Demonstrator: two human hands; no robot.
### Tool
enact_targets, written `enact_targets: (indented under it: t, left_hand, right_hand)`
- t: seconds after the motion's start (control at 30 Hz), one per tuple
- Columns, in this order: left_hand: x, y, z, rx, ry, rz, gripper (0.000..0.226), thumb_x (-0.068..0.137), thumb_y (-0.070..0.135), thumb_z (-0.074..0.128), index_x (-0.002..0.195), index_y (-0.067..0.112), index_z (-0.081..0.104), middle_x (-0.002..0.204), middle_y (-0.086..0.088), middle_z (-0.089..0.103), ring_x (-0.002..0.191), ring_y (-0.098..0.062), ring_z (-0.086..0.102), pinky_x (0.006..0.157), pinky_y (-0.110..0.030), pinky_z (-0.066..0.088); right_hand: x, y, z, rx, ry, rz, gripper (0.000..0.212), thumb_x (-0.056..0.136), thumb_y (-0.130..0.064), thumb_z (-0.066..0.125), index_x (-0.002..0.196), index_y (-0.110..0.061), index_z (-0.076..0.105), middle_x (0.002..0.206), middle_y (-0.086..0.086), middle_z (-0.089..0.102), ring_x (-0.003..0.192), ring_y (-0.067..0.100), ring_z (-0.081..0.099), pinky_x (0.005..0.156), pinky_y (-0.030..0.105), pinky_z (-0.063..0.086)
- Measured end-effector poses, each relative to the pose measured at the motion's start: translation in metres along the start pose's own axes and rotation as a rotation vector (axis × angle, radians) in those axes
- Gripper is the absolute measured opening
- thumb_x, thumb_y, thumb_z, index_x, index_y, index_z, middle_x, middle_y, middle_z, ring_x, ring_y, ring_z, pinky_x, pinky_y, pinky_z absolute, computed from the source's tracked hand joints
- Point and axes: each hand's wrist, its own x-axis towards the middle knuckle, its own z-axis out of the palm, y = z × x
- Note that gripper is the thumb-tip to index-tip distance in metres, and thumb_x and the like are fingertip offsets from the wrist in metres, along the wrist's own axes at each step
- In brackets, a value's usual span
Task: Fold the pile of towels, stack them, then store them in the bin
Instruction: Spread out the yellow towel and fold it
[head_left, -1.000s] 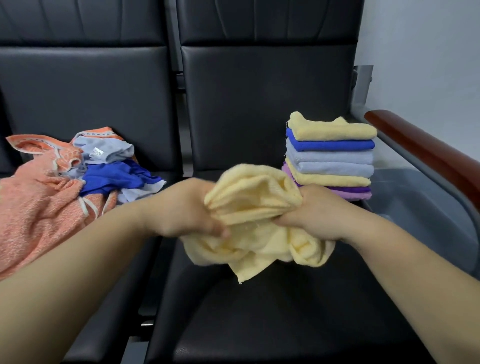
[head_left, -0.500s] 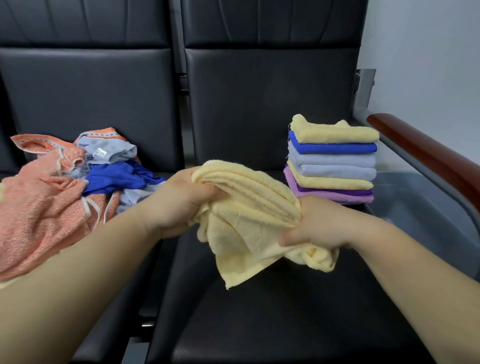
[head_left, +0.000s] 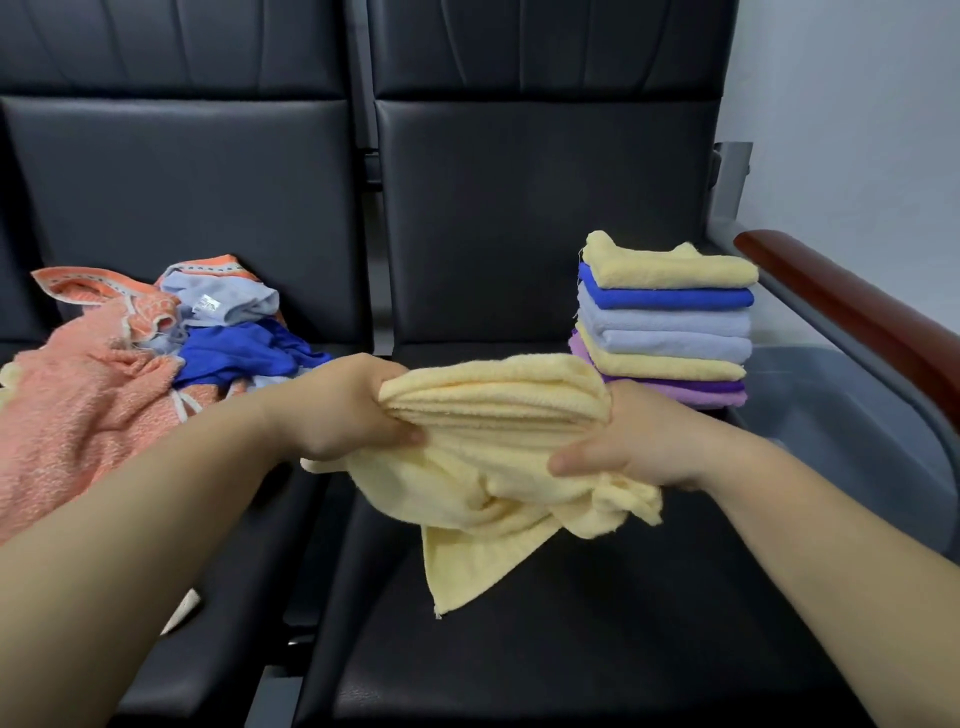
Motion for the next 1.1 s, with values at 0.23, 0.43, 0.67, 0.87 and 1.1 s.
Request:
enact_targets:
  t: [0.23,0.43,0.67,0.87,1.1]
  left_hand:
    - [0.009,0.007,-0.009,0.387,0.139,-0.101,0.013,0.09,0.029,0.063,0.078,0.028,0.06,0.078,0.007,0.065,0.076,-0.013,0.062,0.067,-0.031,0.049]
    - [0.037,0.037,-0.077,0.697,0.472,-0.184,0.006,0.088,0.017,0.046,0.085,0.021,0.05,0.082,0.001,0.059,0.072,-0.024,0.058,0.064,-0.037,0.047]
    - [0.01,0.075,-0.12,0.807,0.762,-0.011,0.009,0.086,0.014,0.051,0.085,0.022,0.046,0.075,0.004,0.05,0.067,-0.028,0.053,0.057,-0.034,0.038]
    - [-0.011,0.055,-0.063,0.733,0.302,-0.062,0.014,0.087,0.033,0.059,0.079,0.023,0.054,0.074,0.004,0.063,0.069,-0.02,0.061,0.065,-0.034,0.052]
    - [-0.008,-0.013,0.047,0.428,-0.202,-0.163,0.029,0.074,0.042,0.079,0.085,0.021,0.063,0.085,0.005,0.066,0.085,-0.018,0.063,0.073,-0.033,0.049]
  right_hand:
    - [0.012,-0.017,0.003,-0.473,0.129,0.095,0.015,0.084,-0.03,0.076,0.092,-0.029,0.064,0.086,-0.006,0.07,0.08,0.013,0.067,0.073,0.033,0.059]
    - [0.064,-0.087,-0.064,-0.659,0.515,0.005,0.011,0.09,-0.022,0.049,0.084,-0.027,0.057,0.081,-0.005,0.064,0.076,0.022,0.063,0.057,0.035,0.045]
    - [0.033,-0.129,-0.097,-0.6,0.882,-0.198,0.008,0.092,-0.019,0.052,0.085,-0.022,0.051,0.081,-0.002,0.057,0.071,0.021,0.054,0.063,0.041,0.05]
    - [-0.007,-0.067,-0.05,-0.453,0.404,-0.129,0.005,0.091,-0.027,0.057,0.089,-0.027,0.061,0.072,-0.002,0.065,0.067,0.016,0.064,0.062,0.043,0.051]
    - [0.003,0.033,0.028,-0.539,0.028,0.073,0.023,0.072,-0.044,0.069,0.089,-0.031,0.063,0.089,-0.006,0.068,0.084,0.016,0.066,0.078,0.041,0.058]
